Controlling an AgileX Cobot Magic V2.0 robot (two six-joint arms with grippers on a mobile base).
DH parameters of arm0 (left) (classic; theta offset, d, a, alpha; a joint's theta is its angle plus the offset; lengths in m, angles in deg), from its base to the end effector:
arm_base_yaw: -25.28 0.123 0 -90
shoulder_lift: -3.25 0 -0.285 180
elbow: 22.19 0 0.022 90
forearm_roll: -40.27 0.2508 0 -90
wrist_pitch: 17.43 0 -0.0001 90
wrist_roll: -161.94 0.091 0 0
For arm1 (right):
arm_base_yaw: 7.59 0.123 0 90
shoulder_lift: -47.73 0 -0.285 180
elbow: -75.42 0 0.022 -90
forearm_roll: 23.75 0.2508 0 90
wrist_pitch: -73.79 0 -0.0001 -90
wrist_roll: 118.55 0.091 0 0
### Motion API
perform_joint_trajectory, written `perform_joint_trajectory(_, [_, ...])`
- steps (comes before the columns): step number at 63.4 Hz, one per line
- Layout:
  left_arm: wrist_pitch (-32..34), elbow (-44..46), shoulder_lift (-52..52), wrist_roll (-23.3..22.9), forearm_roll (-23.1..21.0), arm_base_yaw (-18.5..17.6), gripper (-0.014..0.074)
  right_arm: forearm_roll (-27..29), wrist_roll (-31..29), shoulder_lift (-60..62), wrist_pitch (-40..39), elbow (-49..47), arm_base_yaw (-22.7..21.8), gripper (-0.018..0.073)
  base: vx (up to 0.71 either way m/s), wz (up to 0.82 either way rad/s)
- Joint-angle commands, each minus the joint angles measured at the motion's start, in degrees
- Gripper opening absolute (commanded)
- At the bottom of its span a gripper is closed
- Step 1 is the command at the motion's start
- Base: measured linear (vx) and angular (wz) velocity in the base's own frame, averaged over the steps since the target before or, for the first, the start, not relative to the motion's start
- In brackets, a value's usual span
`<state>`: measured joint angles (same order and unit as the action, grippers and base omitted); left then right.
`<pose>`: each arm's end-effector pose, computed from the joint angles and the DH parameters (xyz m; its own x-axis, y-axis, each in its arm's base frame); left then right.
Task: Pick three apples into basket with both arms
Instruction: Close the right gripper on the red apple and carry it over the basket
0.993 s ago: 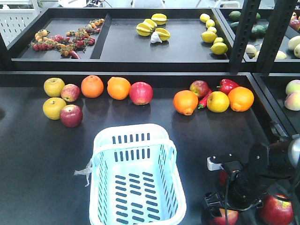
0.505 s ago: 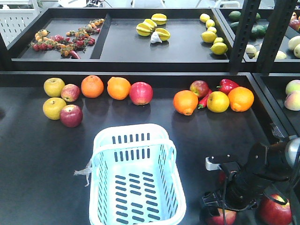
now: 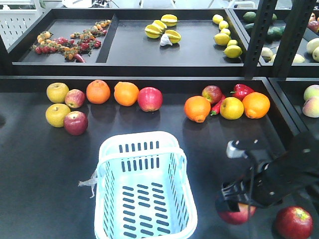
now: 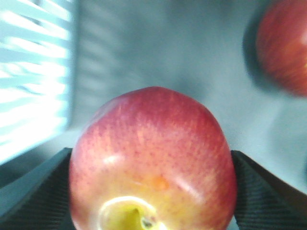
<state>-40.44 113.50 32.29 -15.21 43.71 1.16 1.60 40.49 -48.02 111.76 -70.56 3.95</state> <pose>0.0695 -0.0288 0.3442 -0.0594 0.1414 -0.9882 0.3957 0.9122 0.1068 0.2481 0.0751 0.1782 -0.9440 -0.2010 -0.2615 -0.2679 0.9299 0.2522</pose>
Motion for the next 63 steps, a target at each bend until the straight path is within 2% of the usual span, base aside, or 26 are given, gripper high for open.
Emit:
perform_joint_trajectory(1, [3.89, 1.32, 0.56, -0.57, 0.08, 0.14, 0.0593, 0.52, 0.73, 8.32, 2.78, -1.09, -0.06, 0.0277, 0.0, 0.0])
perform_joint_trajectory(8, [3.89, 1.32, 0.56, -0.57, 0.08, 0.14, 0.0593, 1.69, 1.43, 15.07, 5.0, -1.09, -0.06, 0.0277, 0.0, 0.0])
perform_joint_trajectory(20, [3.89, 1.32, 0.56, -0.57, 0.08, 0.14, 0.0593, 7.93, 0.24, 23.67, 6.94, -1.09, -0.06, 0.0277, 0.0, 0.0])
perform_joint_trajectory(31, [3.89, 1.32, 0.56, -0.57, 0.08, 0.14, 0.0593, 17.37, -7.01, 25.37, 7.0, -1.09, 0.75, 0.0277, 0.0, 0.0])
perform_joint_trajectory(37, [3.89, 1.32, 0.56, -0.57, 0.08, 0.14, 0.0593, 20.05, -9.57, 24.72, 5.14, -1.09, 4.51, 0.0277, 0.0, 0.0])
perform_joint_trajectory(43, [3.89, 1.32, 0.56, -0.57, 0.08, 0.14, 0.0593, 20.11, -9.77, 23.54, 0.37, -1.09, 9.75, 0.0277, 0.0, 0.0])
perform_joint_trajectory(57, [3.89, 1.32, 0.56, -0.57, 0.08, 0.14, 0.0593, 19.19, -11.28, 17.16, -14.9, -1.09, 21.45, 0.0278, 0.0, 0.0])
perform_joint_trajectory(63, [3.89, 1.32, 0.56, -0.57, 0.08, 0.14, 0.0593, 19.19, -12.5, 13.6, -20.42, -1.09, 24.7, 0.0286, 0.0, 0.0])
